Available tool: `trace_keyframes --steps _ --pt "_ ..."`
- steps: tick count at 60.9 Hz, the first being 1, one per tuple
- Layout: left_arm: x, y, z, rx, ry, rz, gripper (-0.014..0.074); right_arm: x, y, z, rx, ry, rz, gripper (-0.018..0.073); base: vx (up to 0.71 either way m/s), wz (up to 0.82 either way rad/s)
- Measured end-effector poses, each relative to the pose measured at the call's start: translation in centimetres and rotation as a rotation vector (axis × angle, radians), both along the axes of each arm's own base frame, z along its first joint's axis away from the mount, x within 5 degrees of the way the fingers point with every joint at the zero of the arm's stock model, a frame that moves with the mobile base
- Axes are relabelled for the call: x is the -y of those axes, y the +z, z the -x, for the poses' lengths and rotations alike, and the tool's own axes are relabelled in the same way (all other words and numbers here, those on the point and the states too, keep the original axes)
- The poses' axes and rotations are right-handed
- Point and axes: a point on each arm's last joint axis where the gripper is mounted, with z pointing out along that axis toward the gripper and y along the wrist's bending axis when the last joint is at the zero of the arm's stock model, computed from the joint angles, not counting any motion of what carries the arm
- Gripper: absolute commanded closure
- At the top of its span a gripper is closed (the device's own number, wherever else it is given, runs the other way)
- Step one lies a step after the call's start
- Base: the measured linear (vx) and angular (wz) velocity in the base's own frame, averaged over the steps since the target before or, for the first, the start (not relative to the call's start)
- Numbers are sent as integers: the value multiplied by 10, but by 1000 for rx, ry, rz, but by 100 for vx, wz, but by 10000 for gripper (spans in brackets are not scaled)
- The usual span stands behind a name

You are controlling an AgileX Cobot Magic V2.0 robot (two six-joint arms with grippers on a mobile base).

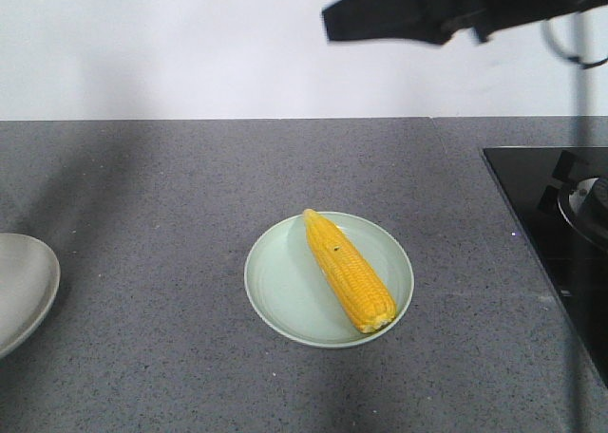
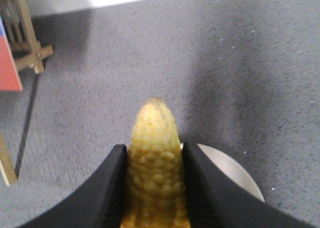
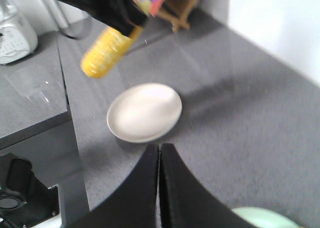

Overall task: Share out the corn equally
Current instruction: 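Open the right gripper and lift it away from the cob, then lower the left gripper's cob onto the cream plate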

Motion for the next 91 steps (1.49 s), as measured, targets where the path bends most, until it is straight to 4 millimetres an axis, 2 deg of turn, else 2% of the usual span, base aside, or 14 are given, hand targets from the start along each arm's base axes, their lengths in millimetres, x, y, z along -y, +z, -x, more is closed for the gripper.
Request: trace_keyframes --steps 7,12,21,29,37,71,80,91 --pt "-11 -25 -9 -59 26 28 603 11 30 46 128 5 -9 564 0 0" --pt "-15 -53 -17 -120 30 44 603 19 43 76 212 -3 9 564 0 0" --pt "-17 -97 -27 -217 24 51 603 30 56 109 305 -36 46 564 0 0" --pt "-17 -111 -31 -234 13 53 603 35 60 124 338 -59 60 564 0 0" --pt "-17 -114 -33 -240 13 52 603 37 62 131 348 -64 59 564 0 0" --pt "-17 -127 -39 -297 10 38 579 38 60 130 323 -85 70 564 0 0" --pt "-17 -127 -39 -301 -2 31 511 38 60 130 323 -85 70 564 0 0" --pt "-17 -127 -39 -302 -5 29 352 38 60 130 323 -85 70 564 0 0"
